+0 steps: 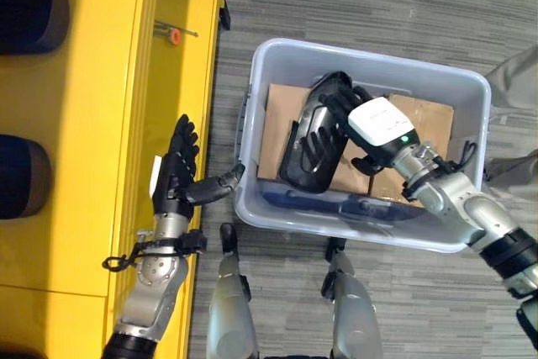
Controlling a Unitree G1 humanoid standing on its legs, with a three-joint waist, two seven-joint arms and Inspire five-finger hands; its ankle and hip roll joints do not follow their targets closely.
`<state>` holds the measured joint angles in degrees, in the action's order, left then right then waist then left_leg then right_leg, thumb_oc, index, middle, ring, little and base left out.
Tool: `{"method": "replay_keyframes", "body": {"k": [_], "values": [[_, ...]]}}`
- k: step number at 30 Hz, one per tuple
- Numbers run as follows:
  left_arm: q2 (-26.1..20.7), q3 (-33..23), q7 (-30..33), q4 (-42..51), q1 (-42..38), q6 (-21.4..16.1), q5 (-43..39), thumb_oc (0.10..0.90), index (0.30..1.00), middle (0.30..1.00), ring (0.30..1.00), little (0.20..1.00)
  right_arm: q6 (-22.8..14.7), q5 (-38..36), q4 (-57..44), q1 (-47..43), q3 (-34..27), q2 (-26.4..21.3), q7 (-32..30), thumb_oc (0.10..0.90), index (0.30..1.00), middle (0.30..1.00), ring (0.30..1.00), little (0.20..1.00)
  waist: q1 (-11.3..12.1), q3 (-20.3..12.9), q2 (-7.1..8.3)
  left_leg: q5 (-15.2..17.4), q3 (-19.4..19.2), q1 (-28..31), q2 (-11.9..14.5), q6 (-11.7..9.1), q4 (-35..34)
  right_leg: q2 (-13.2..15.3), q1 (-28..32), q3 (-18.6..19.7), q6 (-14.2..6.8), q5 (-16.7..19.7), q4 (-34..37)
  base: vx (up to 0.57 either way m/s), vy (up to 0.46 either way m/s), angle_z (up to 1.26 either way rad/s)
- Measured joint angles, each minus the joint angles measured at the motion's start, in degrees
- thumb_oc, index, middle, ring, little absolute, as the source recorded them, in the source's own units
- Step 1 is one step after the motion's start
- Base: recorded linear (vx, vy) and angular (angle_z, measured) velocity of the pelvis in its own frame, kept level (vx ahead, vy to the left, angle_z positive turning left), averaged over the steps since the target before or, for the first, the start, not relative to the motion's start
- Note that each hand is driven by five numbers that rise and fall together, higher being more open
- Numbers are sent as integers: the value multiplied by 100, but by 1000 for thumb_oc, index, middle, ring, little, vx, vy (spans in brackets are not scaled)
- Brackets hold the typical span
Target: Move parts from the plastic box to the shelf.
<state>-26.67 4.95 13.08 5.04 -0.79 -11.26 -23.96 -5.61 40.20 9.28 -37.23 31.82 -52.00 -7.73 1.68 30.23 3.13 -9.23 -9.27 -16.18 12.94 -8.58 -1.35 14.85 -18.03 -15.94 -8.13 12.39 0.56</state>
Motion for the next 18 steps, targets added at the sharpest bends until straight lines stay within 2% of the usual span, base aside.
{"method": "replay_keyframes", "body": {"k": [5,15,18], "values": [[-1,-1,-1,0,-1,0,0,900,1000,1000,1000,1000,-32,4,-3,329,-191,-238,0,900,1000,1000,1000,1000,-16,0,0,3,0,0,4,3,-14,-10,-12,12,-3,2,22,0,0,0],[-5,-13,-2,3,4,0,0,900,1000,1000,1000,1000,-51,15,-48,345,-179,-266,41,900,1000,1000,1000,1000,-10,3,-5,3,-17,-16,0,4,-13,-9,-61,58,-8,7,20,4,-3,-1],[-13,-61,-2,35,21,1,-2,900,1000,1000,1000,1000,-68,28,-232,320,-161,-484,101,900,1000,1000,1000,1000,7,8,-15,-3,-13,-113,-4,0,-4,-7,-160,61,-6,25,20,0,0,0]]}}
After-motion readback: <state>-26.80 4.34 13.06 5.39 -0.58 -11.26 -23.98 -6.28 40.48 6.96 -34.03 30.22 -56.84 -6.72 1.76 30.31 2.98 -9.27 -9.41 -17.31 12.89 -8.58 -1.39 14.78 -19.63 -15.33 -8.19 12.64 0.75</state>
